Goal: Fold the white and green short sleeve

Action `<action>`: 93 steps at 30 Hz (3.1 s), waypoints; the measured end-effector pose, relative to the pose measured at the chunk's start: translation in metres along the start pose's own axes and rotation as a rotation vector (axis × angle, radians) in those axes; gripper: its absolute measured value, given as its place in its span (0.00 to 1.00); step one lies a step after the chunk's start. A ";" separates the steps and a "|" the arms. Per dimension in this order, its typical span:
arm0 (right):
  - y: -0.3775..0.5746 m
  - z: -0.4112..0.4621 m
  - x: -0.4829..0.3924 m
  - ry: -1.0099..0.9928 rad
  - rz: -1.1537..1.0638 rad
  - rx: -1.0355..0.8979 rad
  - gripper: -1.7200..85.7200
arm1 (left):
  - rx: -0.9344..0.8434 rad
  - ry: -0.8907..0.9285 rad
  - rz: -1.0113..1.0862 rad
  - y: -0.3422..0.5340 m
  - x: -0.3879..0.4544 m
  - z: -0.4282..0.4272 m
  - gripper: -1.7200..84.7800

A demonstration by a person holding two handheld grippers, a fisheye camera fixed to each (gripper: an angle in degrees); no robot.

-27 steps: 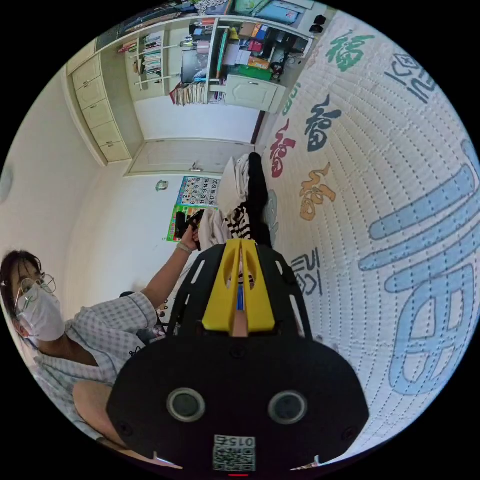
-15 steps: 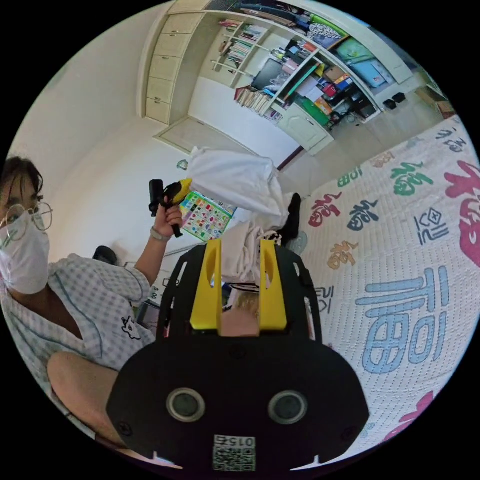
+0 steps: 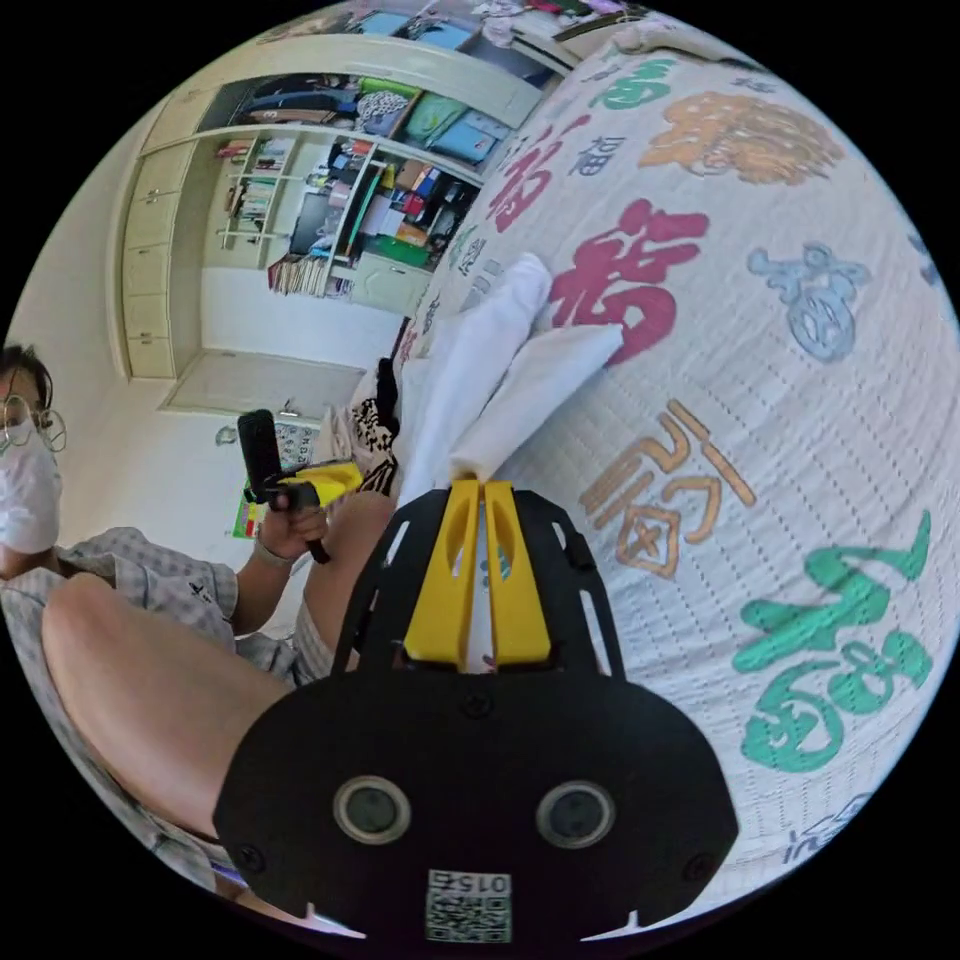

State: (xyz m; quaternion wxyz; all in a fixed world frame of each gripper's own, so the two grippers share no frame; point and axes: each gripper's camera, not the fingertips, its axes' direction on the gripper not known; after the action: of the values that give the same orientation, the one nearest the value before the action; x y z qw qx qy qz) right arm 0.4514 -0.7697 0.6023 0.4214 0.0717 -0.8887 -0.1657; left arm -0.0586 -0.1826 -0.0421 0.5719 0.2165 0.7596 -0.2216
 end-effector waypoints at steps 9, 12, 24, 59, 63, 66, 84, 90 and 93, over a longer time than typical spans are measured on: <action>0.041 -0.038 -0.036 0.060 -0.212 0.005 0.02 | -0.035 -0.184 0.106 -0.109 0.027 0.085 0.18; 0.054 -0.059 -0.047 0.066 -0.268 0.025 0.02 | -0.186 -0.263 0.123 -0.122 0.030 0.144 0.16; 0.101 -0.285 -0.063 -0.109 -0.372 0.708 0.02 | 0.516 0.075 0.182 -0.191 0.040 0.023 0.02; 0.262 -0.450 0.045 0.090 0.005 0.521 0.09 | 0.050 -0.218 0.490 -0.231 0.039 0.321 0.03; 0.283 -0.471 0.053 0.206 0.112 0.540 0.14 | -0.196 -0.116 0.582 -0.179 0.071 0.394 0.02; 0.289 -0.480 0.048 0.360 0.137 0.496 0.17 | -0.305 -0.075 0.596 -0.162 0.074 0.430 0.02; 0.454 -0.548 0.099 0.010 0.423 0.744 0.04 | -0.129 0.007 0.291 -0.301 0.009 0.424 0.18; 0.481 -0.557 0.099 0.032 0.444 0.784 0.03 | -0.174 0.106 0.197 -0.326 0.009 0.458 0.08; 0.478 -0.566 0.092 0.054 0.382 0.799 0.03 | -0.051 0.177 0.143 -0.329 -0.009 0.422 0.04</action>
State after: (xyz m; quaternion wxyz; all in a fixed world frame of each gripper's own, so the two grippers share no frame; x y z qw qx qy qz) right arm 0.8364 -0.4794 1.1725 0.4067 0.0678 -0.8690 0.2736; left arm 0.0779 -0.6958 -0.1087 0.5224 0.2743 0.7951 -0.1406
